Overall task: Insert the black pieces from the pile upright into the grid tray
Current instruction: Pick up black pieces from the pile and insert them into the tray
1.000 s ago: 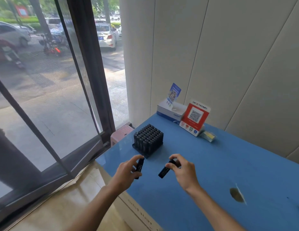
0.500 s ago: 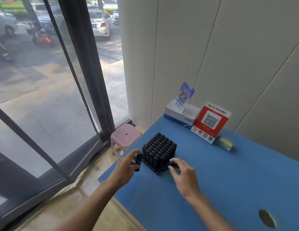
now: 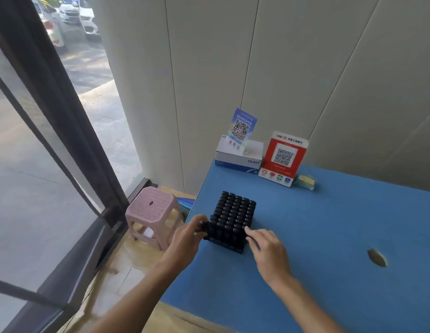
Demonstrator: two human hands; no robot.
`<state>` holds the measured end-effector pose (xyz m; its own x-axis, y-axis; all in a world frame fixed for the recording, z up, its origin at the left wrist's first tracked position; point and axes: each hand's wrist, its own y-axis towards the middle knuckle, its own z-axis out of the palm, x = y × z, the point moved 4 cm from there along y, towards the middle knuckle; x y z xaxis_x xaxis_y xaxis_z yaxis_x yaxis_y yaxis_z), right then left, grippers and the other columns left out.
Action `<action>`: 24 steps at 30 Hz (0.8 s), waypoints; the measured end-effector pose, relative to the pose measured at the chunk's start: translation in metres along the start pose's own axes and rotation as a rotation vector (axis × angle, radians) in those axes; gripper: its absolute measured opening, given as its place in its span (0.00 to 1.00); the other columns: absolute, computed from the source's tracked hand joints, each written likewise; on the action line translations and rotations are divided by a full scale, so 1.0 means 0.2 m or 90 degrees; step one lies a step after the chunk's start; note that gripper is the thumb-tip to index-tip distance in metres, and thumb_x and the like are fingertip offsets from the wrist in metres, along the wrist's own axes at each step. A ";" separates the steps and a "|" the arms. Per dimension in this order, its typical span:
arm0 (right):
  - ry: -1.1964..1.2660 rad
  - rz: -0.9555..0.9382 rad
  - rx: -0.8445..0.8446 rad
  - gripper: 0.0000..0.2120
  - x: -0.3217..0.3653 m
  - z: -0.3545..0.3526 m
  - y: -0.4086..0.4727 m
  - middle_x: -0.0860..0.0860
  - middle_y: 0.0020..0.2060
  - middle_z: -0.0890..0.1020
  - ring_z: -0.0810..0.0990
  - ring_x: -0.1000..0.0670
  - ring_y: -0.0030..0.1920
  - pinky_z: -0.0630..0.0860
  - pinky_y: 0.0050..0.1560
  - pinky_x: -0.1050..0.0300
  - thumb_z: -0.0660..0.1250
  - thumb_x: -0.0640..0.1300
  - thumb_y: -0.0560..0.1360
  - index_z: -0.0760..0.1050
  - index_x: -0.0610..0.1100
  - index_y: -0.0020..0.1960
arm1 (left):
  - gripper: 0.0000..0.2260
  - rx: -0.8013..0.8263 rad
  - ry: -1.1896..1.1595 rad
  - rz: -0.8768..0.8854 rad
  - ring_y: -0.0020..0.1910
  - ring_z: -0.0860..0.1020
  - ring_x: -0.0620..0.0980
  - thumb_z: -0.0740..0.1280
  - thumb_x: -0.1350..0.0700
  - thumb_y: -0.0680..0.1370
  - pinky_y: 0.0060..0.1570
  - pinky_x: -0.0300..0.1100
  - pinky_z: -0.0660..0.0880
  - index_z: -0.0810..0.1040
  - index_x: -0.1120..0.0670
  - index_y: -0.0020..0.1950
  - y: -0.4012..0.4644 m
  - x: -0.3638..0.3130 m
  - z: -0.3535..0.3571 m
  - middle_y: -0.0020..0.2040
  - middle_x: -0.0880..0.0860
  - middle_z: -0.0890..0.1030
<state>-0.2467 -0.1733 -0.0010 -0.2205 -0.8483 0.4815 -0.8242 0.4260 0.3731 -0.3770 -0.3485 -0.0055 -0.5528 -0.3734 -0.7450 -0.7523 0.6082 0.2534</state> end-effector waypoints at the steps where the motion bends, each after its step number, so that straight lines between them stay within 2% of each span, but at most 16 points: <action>1: -0.007 0.011 -0.010 0.14 0.01 0.00 0.00 0.52 0.38 0.80 0.78 0.48 0.38 0.74 0.32 0.58 0.73 0.36 0.69 0.81 0.45 0.54 | 0.18 0.007 0.000 0.012 0.43 0.80 0.46 0.67 0.67 0.75 0.45 0.45 0.79 0.68 0.46 0.53 0.01 0.01 0.00 0.44 0.47 0.80; 5: -0.048 0.030 -0.035 0.14 0.03 -0.01 -0.01 0.53 0.37 0.79 0.78 0.48 0.38 0.73 0.31 0.57 0.73 0.37 0.69 0.81 0.46 0.53 | 0.17 0.036 -0.018 0.051 0.45 0.81 0.51 0.67 0.66 0.75 0.45 0.49 0.79 0.67 0.46 0.54 0.04 0.03 0.01 0.47 0.52 0.82; 8: -0.094 0.008 -0.037 0.15 0.07 -0.03 0.00 0.53 0.35 0.79 0.77 0.49 0.35 0.70 0.29 0.60 0.76 0.36 0.66 0.82 0.46 0.51 | 0.19 0.046 -0.031 0.053 0.44 0.81 0.52 0.66 0.67 0.75 0.46 0.48 0.78 0.67 0.44 0.55 0.06 0.04 0.01 0.48 0.53 0.82; 10: -0.109 -0.009 -0.025 0.17 0.10 -0.02 0.00 0.53 0.34 0.79 0.77 0.49 0.35 0.69 0.27 0.61 0.77 0.35 0.64 0.82 0.46 0.51 | 0.21 0.059 -0.037 0.061 0.44 0.80 0.50 0.65 0.68 0.75 0.47 0.44 0.78 0.67 0.43 0.55 0.05 0.04 0.02 0.49 0.53 0.81; 14: -0.063 0.037 -0.010 0.15 0.10 0.02 0.00 0.53 0.36 0.79 0.77 0.48 0.37 0.70 0.33 0.59 0.74 0.36 0.69 0.81 0.47 0.53 | 0.22 0.065 -0.031 0.066 0.46 0.79 0.49 0.65 0.69 0.74 0.47 0.38 0.77 0.68 0.43 0.56 0.05 0.06 0.03 0.50 0.52 0.78; 18: -0.059 0.046 -0.022 0.13 0.11 0.03 0.00 0.53 0.37 0.80 0.77 0.48 0.37 0.71 0.36 0.60 0.73 0.36 0.70 0.81 0.46 0.53 | 0.23 0.060 -0.026 0.097 0.46 0.77 0.46 0.65 0.71 0.74 0.46 0.22 0.70 0.70 0.44 0.56 0.06 0.05 0.04 0.51 0.53 0.76; 24: -0.074 0.041 -0.022 0.10 0.12 0.01 0.00 0.55 0.37 0.81 0.77 0.49 0.37 0.72 0.35 0.59 0.73 0.37 0.70 0.76 0.47 0.47 | 0.23 0.065 0.007 0.133 0.45 0.78 0.49 0.65 0.71 0.74 0.47 0.20 0.67 0.68 0.44 0.57 0.07 0.05 0.05 0.51 0.55 0.77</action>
<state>-0.2538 -0.1949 0.0091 -0.3325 -0.8489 0.4108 -0.7884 0.4892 0.3729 -0.3905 -0.3362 -0.0163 -0.6963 -0.2394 -0.6766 -0.5820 0.7400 0.3372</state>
